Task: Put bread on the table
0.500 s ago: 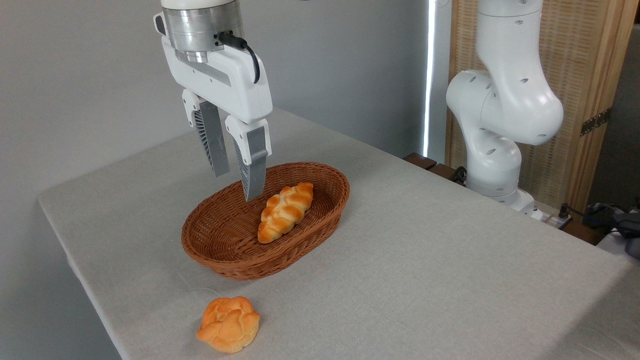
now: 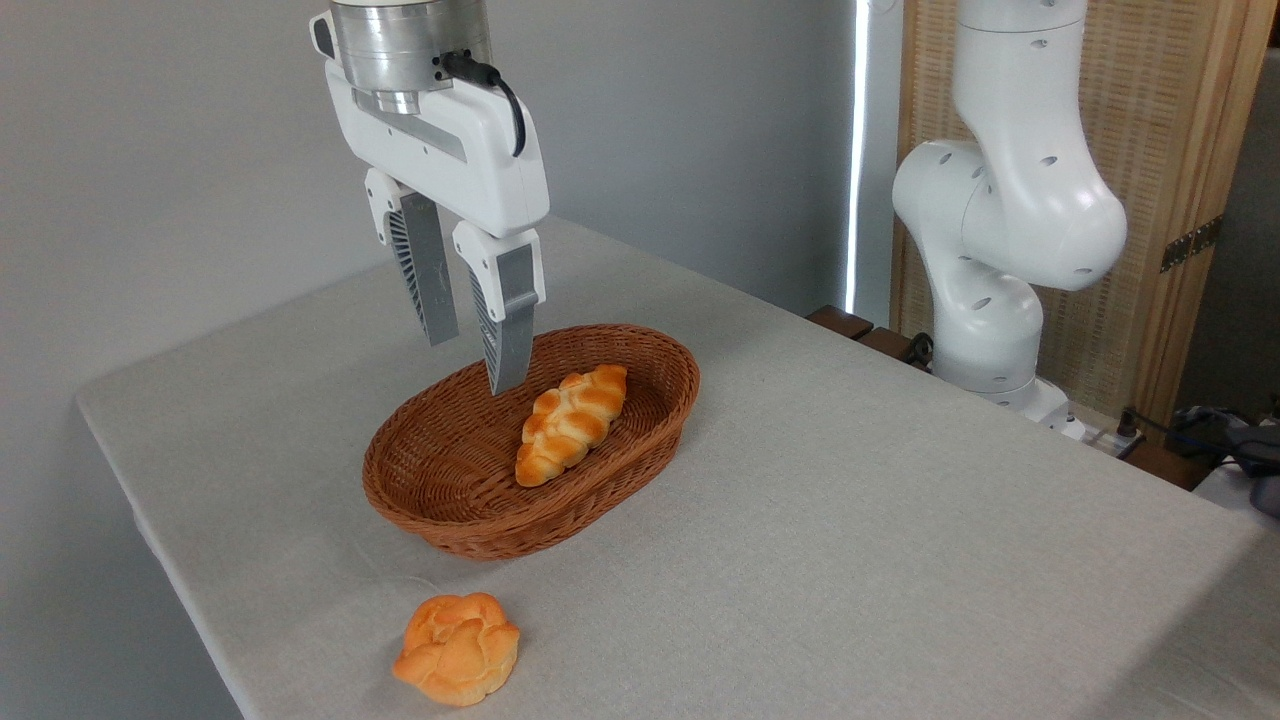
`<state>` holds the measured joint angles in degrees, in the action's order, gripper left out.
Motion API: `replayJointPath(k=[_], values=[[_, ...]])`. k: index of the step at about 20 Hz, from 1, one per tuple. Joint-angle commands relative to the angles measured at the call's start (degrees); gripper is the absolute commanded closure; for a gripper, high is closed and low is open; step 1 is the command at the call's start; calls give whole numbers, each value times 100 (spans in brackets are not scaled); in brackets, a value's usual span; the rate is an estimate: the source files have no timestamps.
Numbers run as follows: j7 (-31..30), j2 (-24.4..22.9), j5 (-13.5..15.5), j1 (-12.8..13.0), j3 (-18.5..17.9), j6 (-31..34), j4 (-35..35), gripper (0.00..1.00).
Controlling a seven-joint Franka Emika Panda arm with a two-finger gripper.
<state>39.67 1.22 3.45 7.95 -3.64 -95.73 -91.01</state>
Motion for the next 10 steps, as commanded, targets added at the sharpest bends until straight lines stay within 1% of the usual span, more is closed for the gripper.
replayJointPath(k=[1, 7, 8, 10], values=[[93, -131, 165, 75, -119, 151, -101, 0], [102, -149, 165, 75, -119, 142, -110, 0], [102, -183, 165, 57, -84, 116, -197, 0], [119, -446, 165, 57, -58, -59, -565, 0]])
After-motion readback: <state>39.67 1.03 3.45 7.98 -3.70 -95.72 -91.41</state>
